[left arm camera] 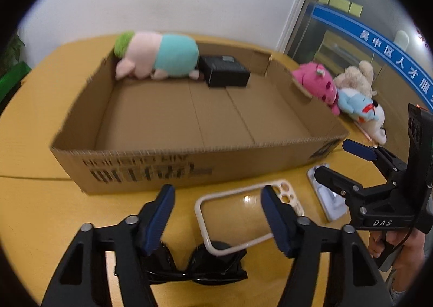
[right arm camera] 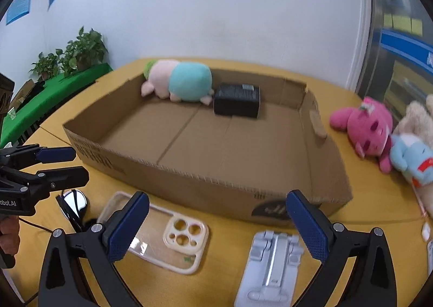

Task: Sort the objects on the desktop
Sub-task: 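Move both grippers toward the white phone case and sunglasses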

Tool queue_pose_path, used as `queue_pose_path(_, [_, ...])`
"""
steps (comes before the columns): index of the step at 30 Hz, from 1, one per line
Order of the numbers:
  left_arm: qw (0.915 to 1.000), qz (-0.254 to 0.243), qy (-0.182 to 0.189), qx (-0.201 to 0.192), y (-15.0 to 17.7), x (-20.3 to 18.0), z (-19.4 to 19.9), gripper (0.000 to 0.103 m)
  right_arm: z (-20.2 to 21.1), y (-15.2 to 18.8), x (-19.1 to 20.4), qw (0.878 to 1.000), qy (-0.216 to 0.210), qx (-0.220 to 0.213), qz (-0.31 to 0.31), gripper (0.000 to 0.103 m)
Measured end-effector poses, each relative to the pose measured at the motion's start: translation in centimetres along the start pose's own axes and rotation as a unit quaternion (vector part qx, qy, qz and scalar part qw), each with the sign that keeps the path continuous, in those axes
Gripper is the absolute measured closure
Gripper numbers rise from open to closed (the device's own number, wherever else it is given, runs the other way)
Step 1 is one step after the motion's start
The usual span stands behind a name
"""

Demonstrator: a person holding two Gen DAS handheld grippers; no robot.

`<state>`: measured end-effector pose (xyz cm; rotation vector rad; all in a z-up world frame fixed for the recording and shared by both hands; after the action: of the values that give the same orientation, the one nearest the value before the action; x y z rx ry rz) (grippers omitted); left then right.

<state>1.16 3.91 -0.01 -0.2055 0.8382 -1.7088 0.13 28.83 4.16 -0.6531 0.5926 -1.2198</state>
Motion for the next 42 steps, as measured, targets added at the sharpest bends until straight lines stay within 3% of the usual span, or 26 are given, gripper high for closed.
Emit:
queue_pose_path(4, [0.9980, 0.016, -0.018, 0.059, 1.2, 0.8, -2.7, 0.052, -1.9, 1.9, 0.1, 0.999, -0.020, 0.036, -0.020, 0.000])
queue_pose_path(8, [0.9937, 0.036, -0.017, 0.104, 2.1, 1.6, -4.7, 0.067, -3.6, 3.3, 0.7, 0.998, -0.029, 0.061, -0.015, 0.003])
queue_pose_path(11, [0.9938, 0.039, -0.012, 0.104, 2.3, 1.8, -4.8, 0.068, -4.7, 4.0, 1.1, 0.996, -0.041, 0.079, -0.017, 0.012])
queue_pose_path(16, [0.9944, 0.033, -0.005, 0.100, 2.1, 1.8, -4.8, 0.080, -6.0, 5.0, 1.8, 0.993, -0.048, 0.103, -0.010, 0.025])
queue_pose_path(20, [0.9944, 0.035, -0.007, 0.099, 1.9, 2.0, -4.9, 0.083, -6.2, 5.2, 1.6, 0.992, -0.071, 0.106, -0.024, 0.029])
queue_pose_path(23, [0.9948, 0.038, -0.011, 0.094, 1.6, 2.3, -4.8, 0.094, -6.2, 5.2, 1.5, 0.990, -0.083, 0.109, -0.033, 0.035])
queue_pose_path(25, [0.9949, 0.039, -0.012, 0.092, 1.5, 2.4, -4.7, 0.099, -6.1, 5.2, 1.6, 0.989, -0.094, 0.109, -0.036, 0.047])
queue_pose_path(28, [0.9950, 0.038, -0.008, 0.092, 1.5, 2.5, -4.7, 0.100, -6.0, 5.2, 1.5, 0.987, -0.106, 0.108, -0.043, 0.051])
queue_pose_path(32, [0.9935, 0.049, 0.046, 0.092, 1.5, 1.5, -4.6, 0.103, -5.9, 5.2, 1.0, 0.985, -0.121, 0.106, -0.063, 0.053])
queue_pose_path(33, [0.9941, 0.040, 0.044, 0.091, 1.5, 1.0, -4.7, 0.103, -5.7, 5.2, 1.1, 0.983, -0.131, 0.105, -0.068, 0.075])
queue_pose_path(35, [0.9951, 0.020, 0.035, 0.090, 1.3, 0.1, -4.8, 0.103, -5.5, 5.1, 1.6, 0.979, -0.160, 0.102, -0.073, 0.099])
queue_pose_path(37, [0.9949, 0.024, 0.043, 0.088, 1.1, 0.1, -4.6, 0.103, -5.4, 4.9, 2.3, 0.982, -0.150, 0.104, -0.053, 0.099])
queue_pose_path(39, [0.9962, 0.023, 0.023, 0.080, 0.6, 0.8, -3.6, 0.103, -5.5, 4.8, 2.2, 0.982, -0.143, 0.107, -0.057, 0.096])
queue_pose_path(41, [0.9965, 0.020, -0.004, 0.082, 0.7, 1.8, -2.7, 0.102, -5.6, 4.9, 1.2, 0.979, -0.151, 0.112, -0.080, 0.090])
queue_pose_path(42, [0.9960, 0.020, -0.019, 0.085, 0.9, 2.4, -2.3, 0.099, -5.4, 5.1, 0.8, 0.978, -0.152, 0.111, -0.085, 0.082])
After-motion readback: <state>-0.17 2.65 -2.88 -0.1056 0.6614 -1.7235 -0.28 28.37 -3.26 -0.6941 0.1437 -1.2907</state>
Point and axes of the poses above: each gripper's, at about its wrist camera, not at the fingertips, and z roughly against the way its jaws point, x to its left, y to its underside, the point moved 3 cm from there along -z, roughly the way its jaws point, and after that the axes turned 4 degrees about y, right-handed, at the moved point
